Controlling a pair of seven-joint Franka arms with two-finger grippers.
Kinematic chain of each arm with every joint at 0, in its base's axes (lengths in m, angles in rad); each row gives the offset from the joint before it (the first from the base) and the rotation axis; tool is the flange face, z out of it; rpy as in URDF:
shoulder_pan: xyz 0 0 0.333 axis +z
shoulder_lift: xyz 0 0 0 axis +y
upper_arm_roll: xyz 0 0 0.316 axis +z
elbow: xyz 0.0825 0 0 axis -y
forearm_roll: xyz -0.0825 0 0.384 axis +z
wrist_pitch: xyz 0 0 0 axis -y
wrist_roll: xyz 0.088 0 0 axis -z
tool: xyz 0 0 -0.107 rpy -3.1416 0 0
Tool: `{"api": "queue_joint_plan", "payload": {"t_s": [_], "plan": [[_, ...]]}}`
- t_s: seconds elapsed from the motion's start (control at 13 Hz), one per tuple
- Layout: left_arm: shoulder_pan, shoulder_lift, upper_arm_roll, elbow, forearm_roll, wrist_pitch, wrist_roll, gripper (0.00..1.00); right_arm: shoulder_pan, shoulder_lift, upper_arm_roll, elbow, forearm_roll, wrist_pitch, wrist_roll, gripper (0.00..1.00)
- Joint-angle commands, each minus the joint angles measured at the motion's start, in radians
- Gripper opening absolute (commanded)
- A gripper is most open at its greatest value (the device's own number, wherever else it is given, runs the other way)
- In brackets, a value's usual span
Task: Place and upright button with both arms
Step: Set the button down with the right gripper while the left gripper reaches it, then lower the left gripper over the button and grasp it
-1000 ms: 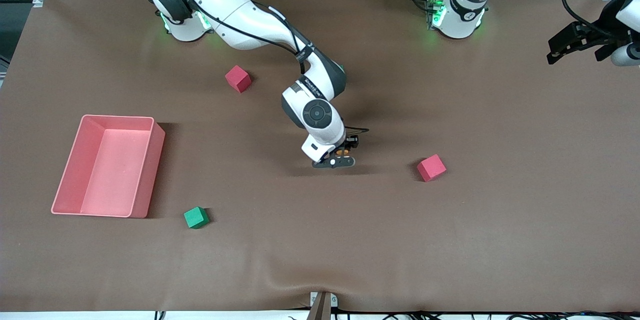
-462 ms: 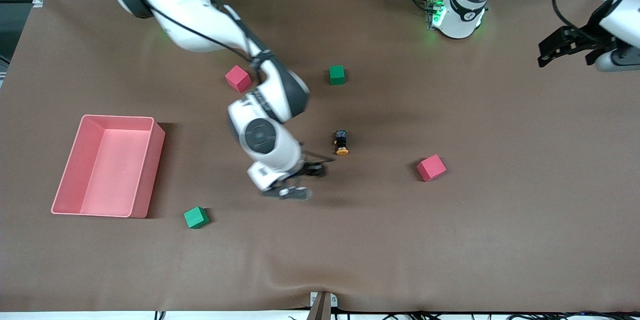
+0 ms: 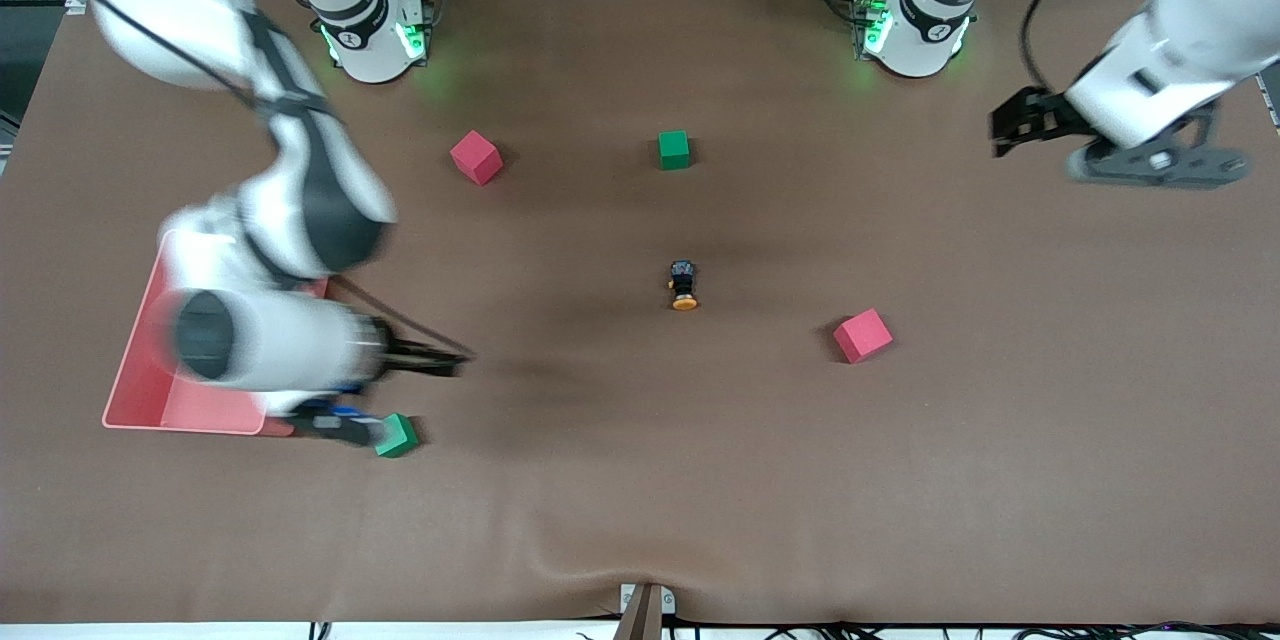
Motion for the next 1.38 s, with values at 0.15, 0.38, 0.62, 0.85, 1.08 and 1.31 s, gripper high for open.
{"api": "queue_joint_plan", "payload": {"t_s": [0.15,0.38,0.62,0.85,1.08,1.31], "plan": [[-0.075,0.236,-0.029,0.093,-0.115,0.044,-0.055,1.00,-0.039,-0.244,-0.113,-0.048,-0.014,-0.069,0.006,1.00],[-0.091,0.354,-0.029,0.111,-0.248,0.068,-0.113,1.00,-0.056,-0.434,-0.165,-0.213,-0.006,-0.056,-0.113,1.00],[-0.218,0.443,-0.019,0.116,-0.241,0.189,-0.206,1.00,-0.044,-0.717,-0.276,-0.561,0.009,0.053,-0.244,1.00],[-0.315,0.570,-0.011,0.175,-0.190,0.300,-0.245,1.00,-0.014,-0.830,-0.374,-0.680,0.011,0.050,-0.335,1.00],[-0.393,0.675,-0.005,0.226,-0.145,0.412,-0.342,1.00,-0.017,-0.823,-0.397,-0.683,0.009,0.050,-0.416,1.00],[-0.474,0.740,0.052,0.225,-0.145,0.507,-0.359,1.00,-0.019,-0.729,-0.396,-0.550,0.011,0.031,-0.424,1.00]]}}
